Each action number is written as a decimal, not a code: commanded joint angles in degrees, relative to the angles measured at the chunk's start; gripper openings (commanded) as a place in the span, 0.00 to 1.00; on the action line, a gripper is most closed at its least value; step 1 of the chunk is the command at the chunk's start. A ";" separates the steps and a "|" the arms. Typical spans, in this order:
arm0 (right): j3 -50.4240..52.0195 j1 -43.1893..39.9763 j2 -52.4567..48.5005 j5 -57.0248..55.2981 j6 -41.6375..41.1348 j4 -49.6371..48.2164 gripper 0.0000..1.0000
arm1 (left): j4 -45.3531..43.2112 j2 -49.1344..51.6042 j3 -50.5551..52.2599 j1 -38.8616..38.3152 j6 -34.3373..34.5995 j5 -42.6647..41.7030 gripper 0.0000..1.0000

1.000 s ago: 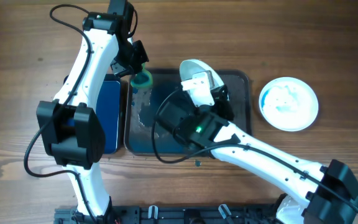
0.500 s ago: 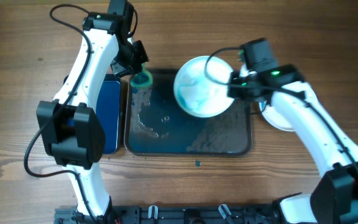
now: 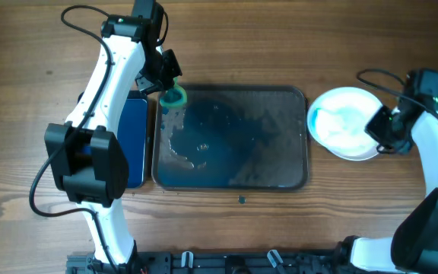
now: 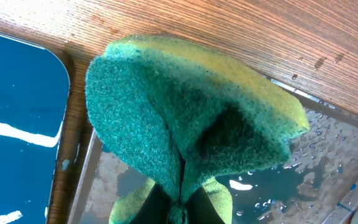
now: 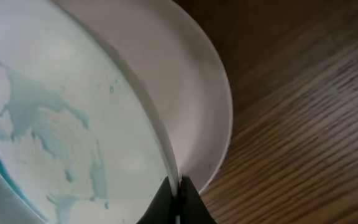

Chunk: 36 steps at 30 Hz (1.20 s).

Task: Clean dirty plates on tray and stack at the side
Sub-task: 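Lower the plate onto the stacked plates and open the right gripper, then place the sponge on the small blue tray and release with left gripper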

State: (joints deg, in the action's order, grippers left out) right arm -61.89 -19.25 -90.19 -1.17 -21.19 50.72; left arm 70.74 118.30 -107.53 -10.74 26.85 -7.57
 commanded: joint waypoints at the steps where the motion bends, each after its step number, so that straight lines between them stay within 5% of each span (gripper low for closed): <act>1: 4.37 -3.06 1.25 -0.74 -0.87 -3.61 0.04 | 0.00 -1.62 -1.11 0.37 -0.98 -0.90 0.04; 8: 7.96 -4.46 1.16 0.52 1.44 -7.41 0.04 | 0.02 -1.62 -1.11 0.35 -0.96 -0.92 0.04; 9: 7.96 -4.46 1.16 0.57 1.46 -7.45 0.09 | 0.04 -1.62 -1.11 0.37 -0.96 -0.92 0.04; 10: 7.85 -4.46 1.18 0.96 1.55 -7.43 0.26 | 0.04 -1.62 -1.11 0.35 -0.96 -0.92 0.04; 13: 4.61 -4.44 1.31 4.39 2.25 -4.24 0.45 | -0.04 -1.62 -1.14 0.37 -1.20 -0.90 0.04; 19: -7.04 -1.27 7.93 15.17 9.84 1.86 0.57 | 3.52 -5.07 -1.14 0.44 -8.72 1.44 0.04; 24: -8.72 6.84 10.75 15.63 9.16 1.16 0.66 | 15.50 -10.75 -1.14 2.29 -13.16 18.49 0.04; 26: -8.72 9.01 9.92 15.61 9.18 0.96 0.66 | 16.94 -10.58 0.07 4.98 -13.07 18.53 0.04; 36: -8.70 10.19 9.29 14.53 9.22 0.74 0.66 | -5.77 -10.56 25.77 14.60 -22.16 12.09 0.04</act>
State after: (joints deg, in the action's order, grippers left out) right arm -70.06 -9.23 -80.42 13.50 -12.69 51.57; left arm 69.32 108.03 -87.66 2.28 8.36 6.48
